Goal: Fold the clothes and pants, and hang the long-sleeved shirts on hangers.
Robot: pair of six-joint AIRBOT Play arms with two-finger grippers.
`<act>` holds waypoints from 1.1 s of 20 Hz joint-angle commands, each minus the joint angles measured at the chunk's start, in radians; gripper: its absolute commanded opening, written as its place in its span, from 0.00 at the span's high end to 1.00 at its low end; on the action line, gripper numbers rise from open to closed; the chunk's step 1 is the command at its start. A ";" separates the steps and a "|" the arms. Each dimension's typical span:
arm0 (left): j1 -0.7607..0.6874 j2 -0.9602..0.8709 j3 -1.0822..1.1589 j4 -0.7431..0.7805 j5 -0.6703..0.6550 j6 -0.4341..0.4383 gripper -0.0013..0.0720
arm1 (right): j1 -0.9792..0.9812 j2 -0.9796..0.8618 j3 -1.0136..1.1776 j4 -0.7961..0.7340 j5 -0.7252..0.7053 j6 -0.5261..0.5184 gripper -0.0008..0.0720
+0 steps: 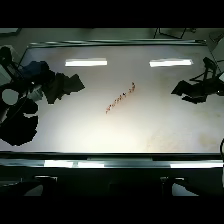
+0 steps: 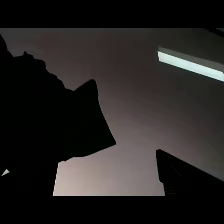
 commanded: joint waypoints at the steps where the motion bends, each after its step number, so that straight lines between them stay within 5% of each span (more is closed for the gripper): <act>1: 0.150 -0.195 0.122 -0.065 -0.086 -0.153 0.02 | 0.001 -0.001 0.000 -0.019 -0.021 0.000 0.13; 4: 0.357 -0.433 0.262 -0.286 -0.586 -0.158 0.01 | 0.001 -0.001 0.000 -0.019 -0.016 0.000 0.13; 6: 0.427 -0.500 0.241 -0.430 -0.675 0.033 0.01 | 0.001 -0.001 -0.001 -0.018 -0.017 -0.006 0.13; 11: 0.410 -0.544 0.179 -0.495 -0.452 0.097 0.01 | 0.001 -0.001 -0.001 -0.018 -0.019 -0.045 0.13; 14: 0.375 -0.594 0.180 -0.662 -0.321 0.269 0.02 | 0.001 -0.001 -0.001 -0.018 -0.020 -0.044 0.13; 17: 0.331 -0.627 0.180 -0.743 -0.160 0.296 0.02 | 0.001 -0.001 0.000 -0.008 -0.016 -0.030 0.13; 18: 0.320 -0.633 0.180 -0.750 -0.119 0.286 0.07 | 0.001 -0.001 0.000 0.006 -0.012 -0.029 0.13; 20: 0.302 -0.635 0.180 -0.752 -0.098 0.245 0.86 | 0.001 0.000 0.000 0.032 0.008 -0.029 0.13; 22: 0.281 -0.610 0.197 -0.760 -0.122 0.267 0.96 | 0.001 0.003 0.000 0.045 0.020 -0.031 0.13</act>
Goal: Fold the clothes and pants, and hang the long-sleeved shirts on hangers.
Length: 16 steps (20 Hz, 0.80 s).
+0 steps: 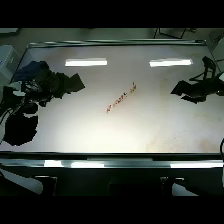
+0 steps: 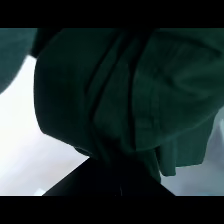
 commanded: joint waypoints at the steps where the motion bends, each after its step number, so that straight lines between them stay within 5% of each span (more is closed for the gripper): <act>1: -0.041 0.042 0.021 -0.036 0.043 0.053 0.96 | 0.001 0.009 0.002 0.027 0.027 -0.013 0.13; 6: -0.163 0.459 0.035 -0.018 0.024 0.351 0.96 | 0.001 0.096 0.108 -0.002 0.017 -0.093 0.13; 8: -0.283 0.662 0.027 0.079 -0.027 0.363 0.96 | 0.001 0.151 0.179 -0.025 -0.023 -0.098 0.13; 13: -0.737 0.931 -0.175 0.122 0.004 0.229 0.96 | 0.001 0.325 0.247 -0.041 -0.092 -0.093 0.13; 16: -1.051 0.864 -0.359 0.121 0.257 0.014 0.96 | 0.001 0.397 0.247 -0.112 -0.076 -0.052 0.13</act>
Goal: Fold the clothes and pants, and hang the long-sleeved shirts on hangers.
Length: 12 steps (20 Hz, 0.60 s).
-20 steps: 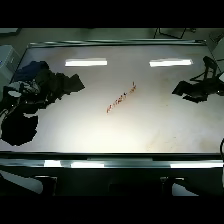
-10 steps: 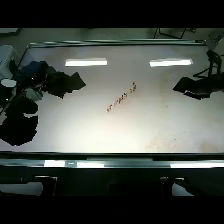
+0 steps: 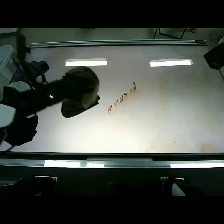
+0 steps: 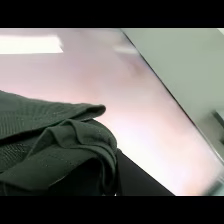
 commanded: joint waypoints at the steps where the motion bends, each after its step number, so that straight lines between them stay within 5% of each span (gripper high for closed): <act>1: -0.359 -0.043 -0.182 0.013 0.282 -0.242 0.96 | 0.001 0.086 0.013 -0.093 0.003 0.049 0.13; 5: -0.620 -0.380 -0.170 -0.014 0.343 -0.397 0.95 | 0.001 0.093 0.012 -0.163 0.063 0.075 0.13; 6: -0.647 -0.451 -0.148 -0.042 0.326 -0.412 0.71 | 0.001 0.083 0.012 -0.163 0.087 0.075 0.13; 7: -0.648 -0.492 -0.121 -0.078 0.285 -0.411 0.16 | 0.001 0.067 0.012 -0.161 0.129 0.087 0.13; 8: -0.617 -0.507 -0.089 -0.085 0.204 -0.399 0.01 | 0.001 0.047 0.011 -0.160 0.188 0.102 0.13; 11: -0.390 -0.459 0.008 0.040 -0.121 -0.186 0.02 | 0.001 -0.063 -0.054 -0.161 0.430 0.069 0.11; 12: -0.270 -0.435 0.043 0.130 -0.266 -0.182 0.01 | 0.001 -0.101 -0.113 -0.148 0.464 0.071 0.06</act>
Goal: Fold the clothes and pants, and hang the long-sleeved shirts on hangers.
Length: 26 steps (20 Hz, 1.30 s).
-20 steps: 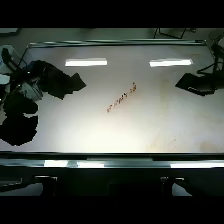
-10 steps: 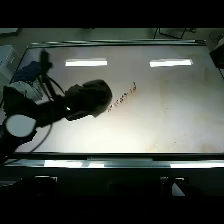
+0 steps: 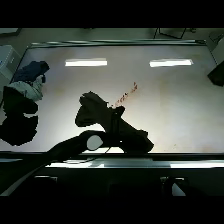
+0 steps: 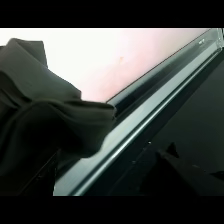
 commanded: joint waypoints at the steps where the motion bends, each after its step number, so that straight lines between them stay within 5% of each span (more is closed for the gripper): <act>1: 0.307 0.026 0.110 0.190 -0.460 0.095 0.01 | 0.001 -0.117 -0.159 0.041 0.201 -0.008 0.06; 5: 0.744 0.059 0.095 0.256 -0.780 0.113 0.02 | 0.001 -0.137 -0.578 0.355 0.150 -0.036 0.05; 9: 0.939 0.058 -0.101 0.277 -0.729 0.161 0.02 | 0.001 -0.083 -0.855 0.492 0.045 -0.153 0.05; 21: 0.849 -0.073 -0.229 0.074 -0.315 0.185 0.07 | 0.286 -0.102 -0.966 0.470 -0.327 -0.115 0.05; 23: 0.830 -0.074 -0.227 0.058 -0.260 0.180 0.59 | 0.287 -0.116 -0.966 0.468 -0.312 -0.108 0.19; 24: 0.826 -0.074 -0.222 0.052 -0.251 0.180 0.80 | 0.287 -0.116 -0.965 0.468 -0.303 -0.109 0.39; 25: 0.826 -0.073 -0.212 0.051 -0.256 0.182 0.95 | 0.287 -0.116 -0.964 0.468 -0.297 -0.108 0.76; 26: 0.826 -0.065 -0.200 0.053 -0.266 0.195 0.95 | 0.286 -0.111 -0.963 0.471 -0.279 -0.100 0.93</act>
